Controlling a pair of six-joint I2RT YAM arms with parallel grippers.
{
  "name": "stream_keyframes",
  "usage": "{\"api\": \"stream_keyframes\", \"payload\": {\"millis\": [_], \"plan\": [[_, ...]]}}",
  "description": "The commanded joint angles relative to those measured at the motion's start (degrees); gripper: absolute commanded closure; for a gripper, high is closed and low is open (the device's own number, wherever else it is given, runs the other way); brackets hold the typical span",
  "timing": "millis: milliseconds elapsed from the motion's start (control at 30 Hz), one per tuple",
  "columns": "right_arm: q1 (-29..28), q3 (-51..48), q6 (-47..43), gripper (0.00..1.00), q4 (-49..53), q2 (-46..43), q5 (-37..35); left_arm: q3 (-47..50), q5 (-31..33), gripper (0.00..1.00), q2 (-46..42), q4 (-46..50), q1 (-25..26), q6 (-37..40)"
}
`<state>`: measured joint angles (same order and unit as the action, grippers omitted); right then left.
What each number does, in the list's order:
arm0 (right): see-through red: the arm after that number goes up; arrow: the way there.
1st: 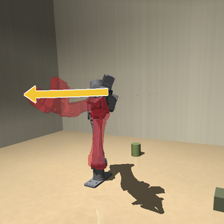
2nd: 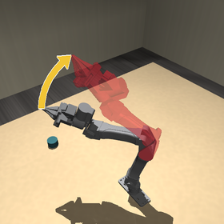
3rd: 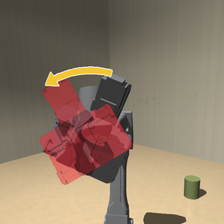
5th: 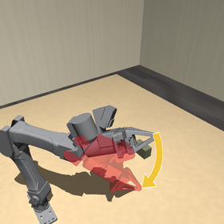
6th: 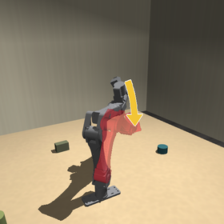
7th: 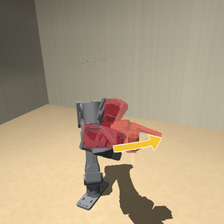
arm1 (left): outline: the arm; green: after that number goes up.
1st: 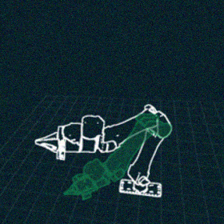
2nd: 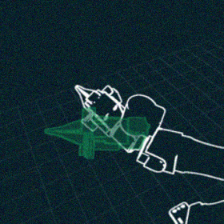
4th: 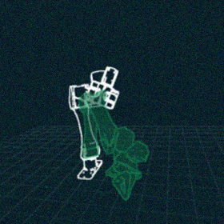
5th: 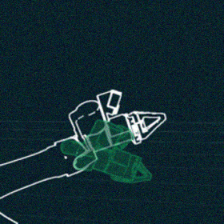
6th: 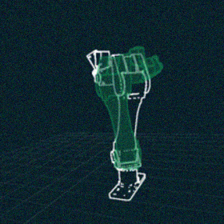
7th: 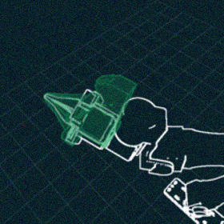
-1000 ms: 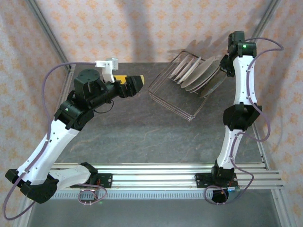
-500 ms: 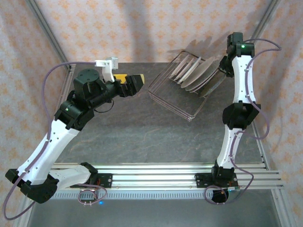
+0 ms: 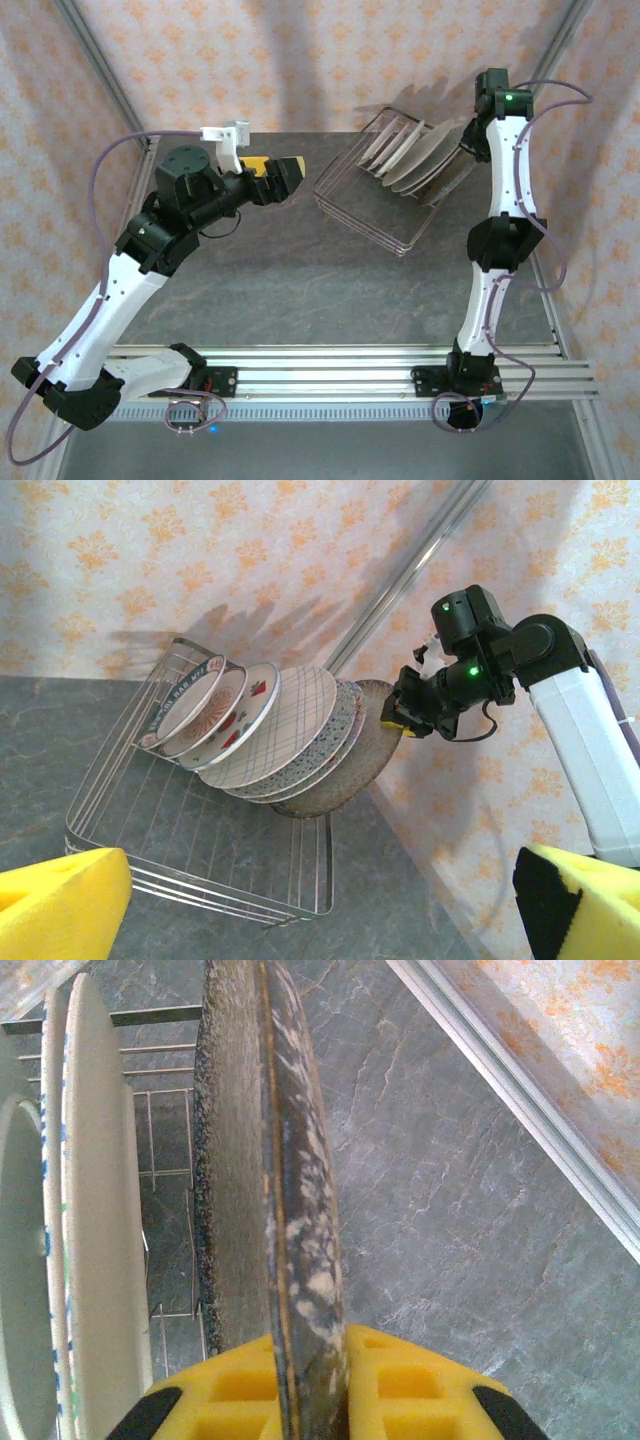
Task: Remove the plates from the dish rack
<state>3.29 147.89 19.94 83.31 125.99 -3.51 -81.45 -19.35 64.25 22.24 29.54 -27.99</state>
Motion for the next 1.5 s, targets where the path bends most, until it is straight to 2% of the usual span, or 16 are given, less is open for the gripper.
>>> {"api": "stream_keyframes", "payload": {"millis": [0,400,1467], "plan": [[-1.62,3.38,-1.25,0.99,-1.22,-1.6,-2.4,0.85,-1.36,0.02,-0.31,-2.34,0.12,0.49],[-2.09,5.56,-0.47,1.0,-1.46,-4.53,-5.6,1.38,-1.48,0.02,-0.38,-3.05,0.14,-0.14],[-2.06,5.3,-0.06,1.0,3.02,-13.66,-8.48,2.26,-2.05,0.02,-0.49,-4.75,0.09,-1.22]]}}
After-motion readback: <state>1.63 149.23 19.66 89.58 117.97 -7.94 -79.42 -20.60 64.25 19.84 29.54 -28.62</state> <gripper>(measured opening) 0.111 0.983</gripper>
